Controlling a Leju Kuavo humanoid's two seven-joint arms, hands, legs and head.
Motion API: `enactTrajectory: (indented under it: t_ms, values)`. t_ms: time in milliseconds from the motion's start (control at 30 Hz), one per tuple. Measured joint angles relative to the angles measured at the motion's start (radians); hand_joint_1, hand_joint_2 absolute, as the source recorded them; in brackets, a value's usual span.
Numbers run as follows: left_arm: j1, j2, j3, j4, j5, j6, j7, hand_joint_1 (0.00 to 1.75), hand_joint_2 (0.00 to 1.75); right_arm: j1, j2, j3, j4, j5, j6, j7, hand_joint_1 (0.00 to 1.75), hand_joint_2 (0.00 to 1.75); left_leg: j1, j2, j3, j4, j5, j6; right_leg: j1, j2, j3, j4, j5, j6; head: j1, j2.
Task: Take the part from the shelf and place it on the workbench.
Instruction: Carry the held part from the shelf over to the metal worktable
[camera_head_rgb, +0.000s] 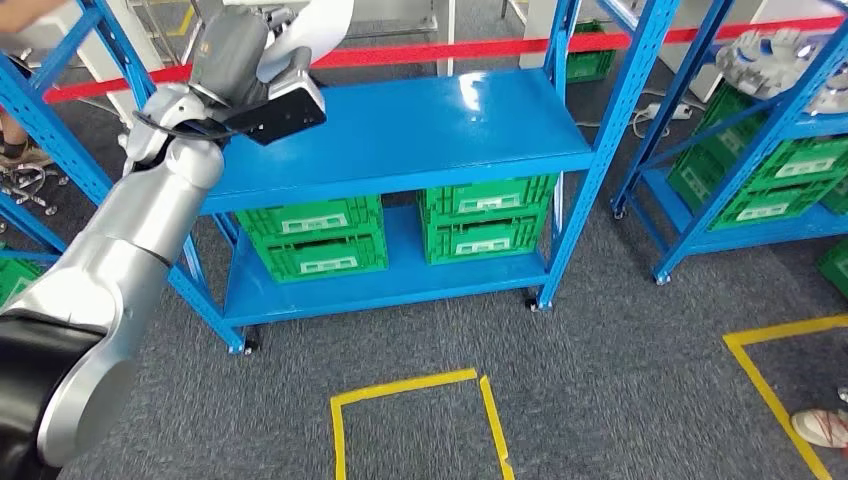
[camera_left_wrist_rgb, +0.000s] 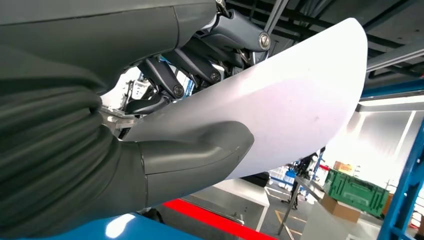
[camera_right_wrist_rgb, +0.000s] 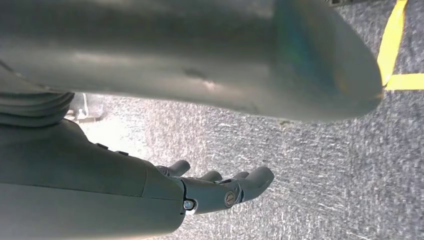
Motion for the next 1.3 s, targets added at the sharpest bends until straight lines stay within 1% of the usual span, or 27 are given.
enactTrajectory:
  t_ms: [67, 100, 133, 200, 233, 267, 300, 333, 400, 433, 467, 500, 567, 600, 633, 667, 700, 733, 767, 800, 833, 900, 933, 967, 1100, 1167, 1300]
  values:
    - [-0.001, -0.003, 0.000, 0.000, 0.008, -0.006, -0.006, 1.75, 1.75, 0.000, 0.000, -0.001, 0.000, 0.000, 0.000, 0.000, 0.00, 0.00, 0.002, 0.002, -0.005, -0.010, 0.011, 0.016, -0.001, 0.000, -0.005, -0.001, 0.004, 0.013, 0.000, 0.000]
    - [-0.003, -0.005, 0.000, 0.000, 0.011, -0.008, -0.007, 1.75, 1.75, 0.001, 0.001, -0.001, 0.000, 0.000, 0.000, 0.000, 0.00, 0.00, 0.003, 0.003, -0.010, -0.014, 0.021, 0.025, -0.001, 0.001, -0.013, 0.014, -0.010, 0.017, 0.001, 0.000]
    - [-0.004, -0.008, -0.001, 0.000, 0.013, -0.010, -0.009, 1.75, 1.75, 0.001, 0.001, -0.002, 0.000, 0.000, 0.000, 0.000, 0.00, 0.00, 0.006, 0.004, -0.016, -0.018, 0.031, 0.033, 0.000, 0.001, -0.030, 0.050, -0.039, 0.021, 0.004, 0.000]
    - [-0.006, -0.013, -0.001, 0.000, 0.015, -0.014, -0.011, 1.75, 1.75, 0.001, 0.000, -0.004, 0.000, 0.001, 0.000, 0.000, 0.00, 0.00, 0.005, 0.005, -0.037, -0.018, 0.046, 0.042, 0.000, 0.001, -0.078, 0.177, -0.121, 0.023, 0.009, 0.000]
    - [-0.005, -0.014, -0.001, 0.000, 0.019, -0.018, -0.013, 1.75, 1.75, 0.001, 0.000, -0.005, 0.000, 0.002, 0.000, 0.001, 0.00, 0.00, 0.004, 0.005, -0.048, -0.017, 0.053, 0.044, 0.000, 0.001, -0.097, 0.236, -0.151, 0.024, 0.011, 0.000]
    - [-0.003, -0.015, -0.002, 0.000, 0.025, -0.023, -0.015, 1.75, 1.75, 0.001, 0.000, -0.006, 0.000, 0.003, 0.000, 0.001, 0.00, 0.00, 0.002, 0.004, -0.059, -0.014, 0.060, 0.044, 0.001, 0.001, -0.102, 0.268, -0.164, 0.024, 0.012, 0.000]
    - [-0.002, -0.015, -0.002, 0.000, 0.032, -0.028, -0.019, 1.75, 1.75, 0.001, 0.000, -0.006, 0.000, 0.004, 0.000, 0.002, 0.00, 0.00, 0.002, 0.004, -0.069, -0.011, 0.065, 0.042, 0.001, 0.001, -0.087, 0.262, -0.159, 0.023, 0.012, 0.000]
    - [-0.001, -0.015, -0.002, 0.000, 0.040, -0.033, -0.023, 1.75, 1.75, 0.001, 0.000, -0.007, 0.000, 0.005, 0.000, 0.002, 0.00, 0.00, 0.001, 0.004, -0.078, -0.007, 0.070, 0.040, 0.002, 0.000, -0.053, 0.218, -0.141, 0.020, 0.013, 0.000]
    - [-0.001, -0.013, -0.002, 0.000, 0.047, -0.037, -0.028, 1.75, 1.75, 0.000, -0.001, -0.007, 0.000, 0.007, 0.000, 0.003, 0.00, 0.00, -0.001, 0.005, -0.094, 0.003, 0.078, 0.034, 0.006, 0.000, 0.036, 0.085, -0.106, 0.012, 0.014, 0.000]
    - [-0.002, -0.011, -0.002, -0.001, 0.049, -0.038, -0.031, 1.75, 1.75, -0.001, -0.002, -0.007, 0.000, 0.008, 0.000, 0.002, 0.00, 0.00, -0.002, 0.005, -0.099, 0.007, 0.081, 0.030, 0.008, 0.000, 0.065, 0.039, -0.096, 0.007, 0.013, 0.000]
    - [-0.002, -0.010, -0.002, -0.001, 0.050, -0.038, -0.033, 1.75, 1.75, -0.002, -0.003, -0.007, 0.000, 0.009, 0.000, 0.002, 0.00, 0.00, -0.003, 0.006, -0.103, 0.009, 0.084, 0.024, 0.011, 0.001, 0.077, 0.014, -0.092, 0.001, 0.013, 0.000]
    - [-0.001, -0.008, -0.002, -0.002, 0.051, -0.039, -0.035, 1.75, 1.75, -0.002, -0.003, -0.007, 0.000, 0.010, 0.000, 0.002, 0.00, 0.00, -0.003, 0.007, -0.105, 0.008, 0.089, 0.018, 0.014, 0.001, 0.075, 0.010, -0.090, -0.004, 0.012, 0.000]
    - [-0.001, -0.003, -0.002, -0.002, 0.053, -0.040, -0.037, 1.75, 1.75, -0.001, -0.003, -0.007, 0.000, 0.011, 0.000, 0.002, 0.00, 0.00, -0.002, 0.006, -0.109, 0.007, 0.094, 0.007, 0.011, 0.001, 0.069, 0.005, -0.076, -0.016, 0.012, 0.000]
    - [-0.001, 0.001, -0.002, -0.002, 0.054, -0.040, -0.038, 1.75, 1.75, -0.001, -0.003, -0.008, 0.000, 0.012, 0.000, 0.002, 0.00, 0.00, -0.001, 0.005, -0.116, 0.018, 0.083, 0.001, 0.009, 0.000, 0.066, 0.001, -0.068, -0.023, 0.011, 0.000]
    - [-0.001, 0.005, -0.002, -0.002, 0.056, -0.040, -0.038, 1.75, 1.75, -0.002, -0.003, -0.008, 0.000, 0.012, 0.000, 0.001, 0.00, 0.00, 0.000, 0.004, -0.128, 0.047, 0.059, -0.005, 0.005, -0.001, 0.062, -0.003, -0.061, -0.029, 0.008, 0.000]
    - [-0.001, 0.009, -0.002, -0.002, 0.057, -0.042, -0.039, 1.75, 1.75, -0.002, -0.003, -0.008, 0.000, 0.012, 0.000, 0.001, 0.00, 0.00, 0.004, 0.003, -0.146, 0.094, 0.023, -0.010, 0.004, -0.002, 0.057, -0.004, -0.054, -0.033, 0.006, 0.000]
    - [0.000, 0.013, -0.002, -0.002, 0.059, -0.044, -0.039, 1.75, 1.75, -0.002, -0.003, -0.008, 0.000, 0.013, 0.000, 0.001, 0.00, 0.00, 0.006, 0.003, -0.167, 0.157, -0.017, -0.016, 0.003, -0.002, 0.049, -0.004, -0.049, -0.035, 0.003, 0.000]
    - [0.003, 0.017, -0.002, -0.001, 0.062, -0.050, -0.040, 1.75, 1.75, -0.002, -0.003, -0.008, 0.000, 0.014, 0.000, 0.000, 0.00, 0.00, 0.009, 0.003, -0.185, 0.215, -0.048, -0.020, 0.003, -0.002, 0.042, -0.004, -0.043, -0.035, 0.001, 0.000]
    - [0.005, 0.020, -0.002, -0.001, 0.068, -0.059, -0.042, 1.75, 1.75, -0.001, -0.003, -0.008, 0.000, 0.014, 0.000, -0.001, 0.00, 0.00, 0.011, 0.003, -0.192, 0.253, -0.063, -0.023, 0.003, -0.002, 0.034, -0.003, -0.038, -0.034, 0.001, 0.000]
    - [0.008, 0.024, -0.002, 0.000, 0.075, -0.071, -0.045, 1.75, 1.75, -0.001, -0.003, -0.008, 0.000, 0.015, 0.000, -0.002, 0.00, 0.00, 0.013, 0.003, -0.183, 0.256, -0.062, -0.025, 0.003, -0.002, 0.027, -0.003, -0.033, -0.032, 0.000, 0.000]
    - [0.009, 0.027, -0.002, 0.000, 0.083, -0.083, -0.049, 1.75, 1.75, -0.001, -0.003, -0.008, 0.000, 0.015, 0.000, -0.003, 0.00, 0.00, 0.014, 0.003, -0.154, 0.220, -0.043, -0.024, 0.003, -0.002, 0.021, -0.002, -0.029, -0.030, 0.000, 0.000]
    - [0.007, 0.031, -0.002, -0.002, 0.097, -0.101, -0.056, 1.75, 1.75, -0.001, -0.003, -0.008, 0.000, 0.015, 0.000, -0.003, 0.00, 0.00, 0.014, 0.003, -0.067, 0.085, -0.004, -0.020, 0.003, -0.002, 0.014, -0.001, -0.021, -0.023, 0.000, 0.000]
    - [0.006, 0.033, -0.002, -0.004, 0.101, -0.105, -0.058, 1.75, 1.75, -0.002, -0.003, -0.008, 0.000, 0.014, 0.000, -0.004, 0.00, 0.00, 0.011, 0.003, -0.035, 0.030, 0.007, -0.015, 0.004, -0.003, 0.012, 0.000, -0.018, -0.018, 0.000, 0.000]
    - [0.005, 0.034, -0.002, -0.006, 0.103, -0.107, -0.059, 1.75, 1.75, -0.002, -0.003, -0.008, 0.000, 0.014, 0.000, -0.004, 0.00, 0.00, 0.010, 0.003, -0.017, -0.002, 0.011, -0.011, 0.006, -0.003, 0.011, 0.000, -0.016, -0.013, 0.000, 0.000]
    - [0.004, 0.040, -0.002, -0.009, 0.111, -0.109, -0.059, 1.75, 1.75, -0.002, -0.003, -0.009, 0.000, 0.011, 0.001, -0.004, 0.00, 0.00, 0.005, 0.002, -0.019, -0.012, 0.021, 0.000, 0.008, -0.004, 0.008, -0.007, -0.004, -0.020, 0.003, 0.000]
    - [0.004, 0.042, -0.002, -0.010, 0.112, -0.109, -0.058, 1.75, 1.75, -0.003, -0.003, -0.010, 0.000, 0.009, 0.002, -0.003, 0.00, 0.00, 0.004, 0.001, -0.024, -0.012, 0.025, 0.006, 0.007, -0.004, 0.008, -0.014, 0.003, -0.009, 0.003, 0.000]
    - [0.005, 0.043, -0.003, -0.010, 0.112, -0.109, -0.055, 1.75, 1.75, -0.003, -0.004, -0.015, 0.000, 0.002, 0.005, 0.001, 0.00, 0.00, 0.001, 0.001, -0.031, -0.008, 0.029, 0.014, 0.005, -0.004, 0.007, -0.024, 0.016, 0.005, 0.004, 0.000]
